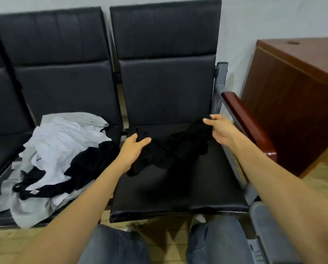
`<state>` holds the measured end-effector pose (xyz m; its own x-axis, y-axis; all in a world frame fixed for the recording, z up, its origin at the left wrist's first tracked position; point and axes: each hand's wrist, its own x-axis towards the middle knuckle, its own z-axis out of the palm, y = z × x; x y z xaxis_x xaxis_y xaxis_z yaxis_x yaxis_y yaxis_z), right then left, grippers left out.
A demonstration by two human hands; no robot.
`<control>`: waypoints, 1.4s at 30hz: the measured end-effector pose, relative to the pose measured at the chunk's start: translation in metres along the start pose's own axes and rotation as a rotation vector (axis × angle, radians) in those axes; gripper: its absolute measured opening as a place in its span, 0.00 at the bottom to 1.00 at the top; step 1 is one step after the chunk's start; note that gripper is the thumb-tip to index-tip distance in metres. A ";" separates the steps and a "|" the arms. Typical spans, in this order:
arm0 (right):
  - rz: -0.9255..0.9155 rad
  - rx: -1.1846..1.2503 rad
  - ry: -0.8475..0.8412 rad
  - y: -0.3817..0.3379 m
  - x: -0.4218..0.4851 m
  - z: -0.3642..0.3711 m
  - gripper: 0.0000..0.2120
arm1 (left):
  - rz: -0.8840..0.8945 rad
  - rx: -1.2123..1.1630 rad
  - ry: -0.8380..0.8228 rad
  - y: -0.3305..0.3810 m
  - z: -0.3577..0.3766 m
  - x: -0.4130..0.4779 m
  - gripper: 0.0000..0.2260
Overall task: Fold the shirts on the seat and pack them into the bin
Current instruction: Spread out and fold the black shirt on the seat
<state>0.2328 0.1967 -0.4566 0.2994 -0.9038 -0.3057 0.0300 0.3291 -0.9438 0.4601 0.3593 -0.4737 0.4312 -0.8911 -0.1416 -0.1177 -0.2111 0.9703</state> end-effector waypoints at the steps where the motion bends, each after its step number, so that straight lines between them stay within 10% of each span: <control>1: -0.046 0.010 0.019 -0.012 -0.008 0.001 0.11 | 0.002 -0.107 -0.011 0.011 0.002 -0.006 0.09; 9: -0.296 -0.025 0.190 -0.093 -0.066 -0.007 0.07 | 0.133 -0.252 -0.162 0.081 0.010 -0.047 0.09; 15: -0.288 -0.153 0.166 -0.108 -0.028 0.037 0.07 | -0.005 -0.350 0.044 0.057 -0.016 -0.027 0.06; 20: -0.162 -0.187 -0.243 -0.082 0.023 0.110 0.27 | -0.325 -0.427 0.264 -0.023 -0.044 0.020 0.11; 23: -0.041 -0.469 -0.339 -0.038 0.047 0.124 0.32 | -0.553 0.012 0.299 -0.077 -0.041 0.037 0.30; 26: 0.116 -0.793 -0.338 0.030 0.057 0.113 0.27 | -0.445 0.688 0.167 -0.105 -0.017 0.034 0.35; 32: 0.123 -1.187 -0.371 0.124 0.048 0.078 0.22 | -0.074 1.045 -0.230 -0.137 0.017 0.042 0.21; 37: 0.120 -1.376 -0.421 0.154 0.039 0.055 0.23 | -0.043 1.058 -0.394 -0.139 0.035 0.037 0.21; 42: 0.012 -1.331 -0.001 0.153 0.056 0.030 0.17 | -0.065 0.510 -0.460 -0.117 0.053 0.041 0.14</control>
<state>0.2831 0.2051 -0.6144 0.2938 -0.9025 -0.3151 -0.9216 -0.1799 -0.3440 0.4437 0.3264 -0.6032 0.0415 -0.9265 -0.3741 -0.5595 -0.3317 0.7596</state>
